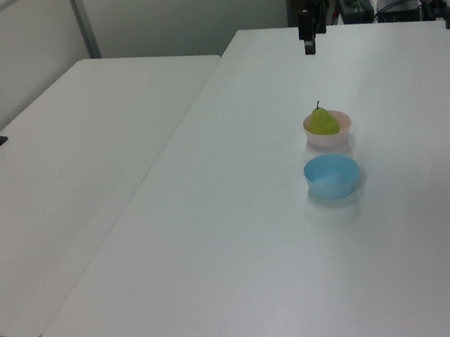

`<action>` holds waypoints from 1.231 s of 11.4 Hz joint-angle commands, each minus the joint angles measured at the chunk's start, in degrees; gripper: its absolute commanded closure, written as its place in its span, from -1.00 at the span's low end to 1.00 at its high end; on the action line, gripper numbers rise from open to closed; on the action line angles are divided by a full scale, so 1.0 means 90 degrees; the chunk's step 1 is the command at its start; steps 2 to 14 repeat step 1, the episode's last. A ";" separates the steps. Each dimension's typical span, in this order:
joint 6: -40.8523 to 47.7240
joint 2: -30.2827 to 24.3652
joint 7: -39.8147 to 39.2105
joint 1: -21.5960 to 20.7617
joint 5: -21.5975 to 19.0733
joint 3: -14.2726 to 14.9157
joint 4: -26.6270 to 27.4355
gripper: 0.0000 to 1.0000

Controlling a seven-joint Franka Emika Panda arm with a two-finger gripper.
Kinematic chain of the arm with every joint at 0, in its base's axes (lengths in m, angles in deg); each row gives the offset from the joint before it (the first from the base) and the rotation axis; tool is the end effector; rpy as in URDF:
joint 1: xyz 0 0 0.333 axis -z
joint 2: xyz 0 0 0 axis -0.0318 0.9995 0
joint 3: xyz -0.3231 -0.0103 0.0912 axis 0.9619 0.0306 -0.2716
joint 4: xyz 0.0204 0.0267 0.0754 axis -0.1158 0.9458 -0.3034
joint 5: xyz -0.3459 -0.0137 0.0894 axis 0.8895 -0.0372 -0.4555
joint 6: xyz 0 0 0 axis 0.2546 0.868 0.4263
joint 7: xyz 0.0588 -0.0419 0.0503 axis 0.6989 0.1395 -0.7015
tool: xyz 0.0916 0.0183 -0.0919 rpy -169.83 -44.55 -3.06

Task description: Place the pear in the bowl

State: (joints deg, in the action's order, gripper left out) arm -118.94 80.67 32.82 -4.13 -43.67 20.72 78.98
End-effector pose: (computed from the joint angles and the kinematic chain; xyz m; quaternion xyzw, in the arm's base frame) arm 0.5648 0.0269 0.5655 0.9988 -0.0171 0.0119 0.0435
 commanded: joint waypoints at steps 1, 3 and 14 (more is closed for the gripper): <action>0.0426 -0.0295 0.0077 0.0086 -0.0121 0.0052 0.0067 -1.00; 0.0426 -0.0295 0.0077 0.0086 -0.0121 0.0052 0.0067 -1.00; 0.0426 -0.0295 0.0077 0.0086 -0.0121 0.0052 0.0067 -1.00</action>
